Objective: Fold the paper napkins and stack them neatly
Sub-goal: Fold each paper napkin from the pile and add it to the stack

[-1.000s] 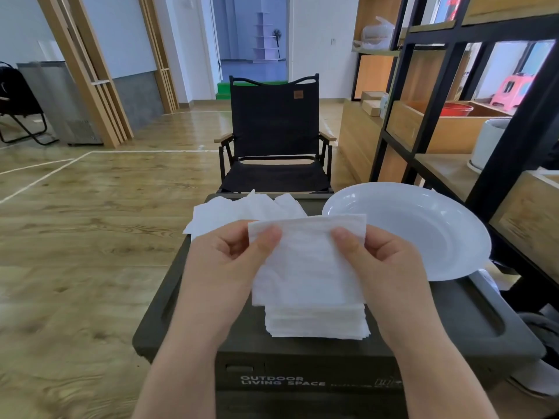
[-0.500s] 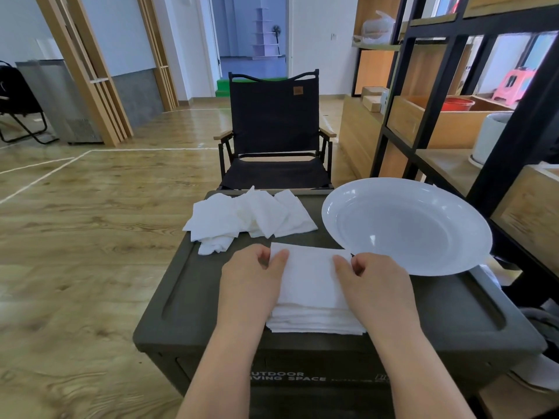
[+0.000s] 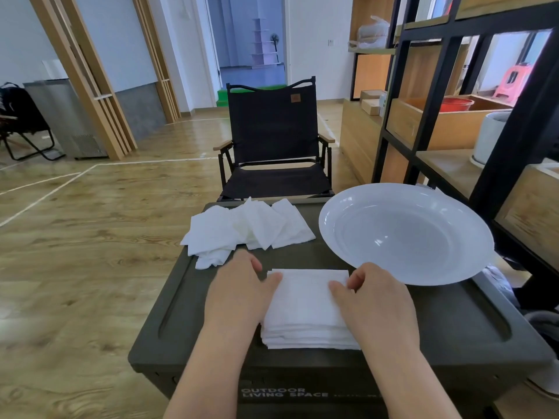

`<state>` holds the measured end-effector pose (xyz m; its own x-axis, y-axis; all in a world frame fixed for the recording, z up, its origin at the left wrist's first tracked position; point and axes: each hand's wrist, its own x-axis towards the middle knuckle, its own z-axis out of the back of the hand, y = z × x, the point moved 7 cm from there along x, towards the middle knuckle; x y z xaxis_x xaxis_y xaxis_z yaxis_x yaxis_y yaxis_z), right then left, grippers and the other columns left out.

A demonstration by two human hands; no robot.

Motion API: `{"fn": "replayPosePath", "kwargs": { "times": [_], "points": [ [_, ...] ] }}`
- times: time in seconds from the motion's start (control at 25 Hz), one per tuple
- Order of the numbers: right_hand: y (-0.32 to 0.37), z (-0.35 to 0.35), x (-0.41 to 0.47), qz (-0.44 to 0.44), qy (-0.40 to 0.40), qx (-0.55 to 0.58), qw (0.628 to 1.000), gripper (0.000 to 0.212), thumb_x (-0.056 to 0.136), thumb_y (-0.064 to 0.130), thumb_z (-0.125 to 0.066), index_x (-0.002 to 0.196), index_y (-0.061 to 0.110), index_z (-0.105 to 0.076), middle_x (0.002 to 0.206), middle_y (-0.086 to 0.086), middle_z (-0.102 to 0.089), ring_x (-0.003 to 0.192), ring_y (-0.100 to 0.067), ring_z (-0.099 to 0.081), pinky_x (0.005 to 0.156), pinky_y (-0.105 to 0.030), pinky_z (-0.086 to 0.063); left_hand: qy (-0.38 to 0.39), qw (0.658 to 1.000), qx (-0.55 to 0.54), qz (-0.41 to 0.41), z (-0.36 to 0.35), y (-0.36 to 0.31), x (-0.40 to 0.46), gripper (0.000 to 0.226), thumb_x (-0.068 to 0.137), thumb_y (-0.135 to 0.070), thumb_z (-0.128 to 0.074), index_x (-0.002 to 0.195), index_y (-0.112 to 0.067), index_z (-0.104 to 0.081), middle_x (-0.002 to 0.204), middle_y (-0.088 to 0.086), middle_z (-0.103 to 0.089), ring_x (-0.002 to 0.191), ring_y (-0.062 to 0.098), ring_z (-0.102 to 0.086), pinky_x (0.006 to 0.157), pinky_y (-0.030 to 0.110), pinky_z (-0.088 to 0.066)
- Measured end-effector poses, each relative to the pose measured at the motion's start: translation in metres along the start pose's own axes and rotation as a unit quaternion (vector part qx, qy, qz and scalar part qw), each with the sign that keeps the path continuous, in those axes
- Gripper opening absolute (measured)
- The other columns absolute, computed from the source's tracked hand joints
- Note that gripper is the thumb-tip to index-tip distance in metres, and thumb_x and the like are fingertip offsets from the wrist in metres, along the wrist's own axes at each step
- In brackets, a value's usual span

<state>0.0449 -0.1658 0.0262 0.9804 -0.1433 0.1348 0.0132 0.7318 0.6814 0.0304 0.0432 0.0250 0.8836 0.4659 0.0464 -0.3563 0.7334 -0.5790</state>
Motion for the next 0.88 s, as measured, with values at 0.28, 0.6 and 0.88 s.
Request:
{"fn": "replayPosePath", "kwargs": {
  "times": [0.28,0.6,0.88],
  "points": [
    [0.012,0.008,0.005,0.055,-0.05,0.096,0.993,0.02,0.087,0.042,-0.057,0.08,0.025,-0.052,0.065,0.008,-0.055,0.064,-0.009,-0.055,0.058,-0.012,-0.039,-0.076,0.995,0.038,0.059,-0.02,-0.003,0.09,0.043,0.091,-0.042,-0.049,0.095,-0.002,-0.065,0.088,0.01,-0.064,0.086,0.027,-0.06,0.081,0.041,-0.049],
    [0.012,0.014,0.005,0.065,-0.061,0.142,0.986,0.02,0.087,0.04,-0.059,0.074,0.026,-0.051,0.059,0.008,-0.052,0.06,-0.009,-0.052,0.057,-0.01,-0.037,-0.127,0.991,0.004,0.033,-0.016,-0.004,0.08,0.029,0.089,-0.034,-0.058,0.075,-0.009,-0.056,0.069,0.001,-0.052,0.068,0.02,-0.05,0.06,0.028,-0.035],
    [0.028,0.012,0.001,0.13,0.019,0.125,0.983,0.032,0.084,0.035,-0.064,0.106,0.045,-0.044,0.105,0.026,-0.049,0.095,0.004,-0.046,0.087,-0.004,-0.032,-0.124,0.958,-0.26,0.015,0.035,-0.024,0.029,0.023,0.089,-0.03,-0.061,0.075,-0.012,-0.063,0.078,-0.001,-0.067,0.066,0.011,-0.052,0.059,0.023,-0.036]
  ]
}}
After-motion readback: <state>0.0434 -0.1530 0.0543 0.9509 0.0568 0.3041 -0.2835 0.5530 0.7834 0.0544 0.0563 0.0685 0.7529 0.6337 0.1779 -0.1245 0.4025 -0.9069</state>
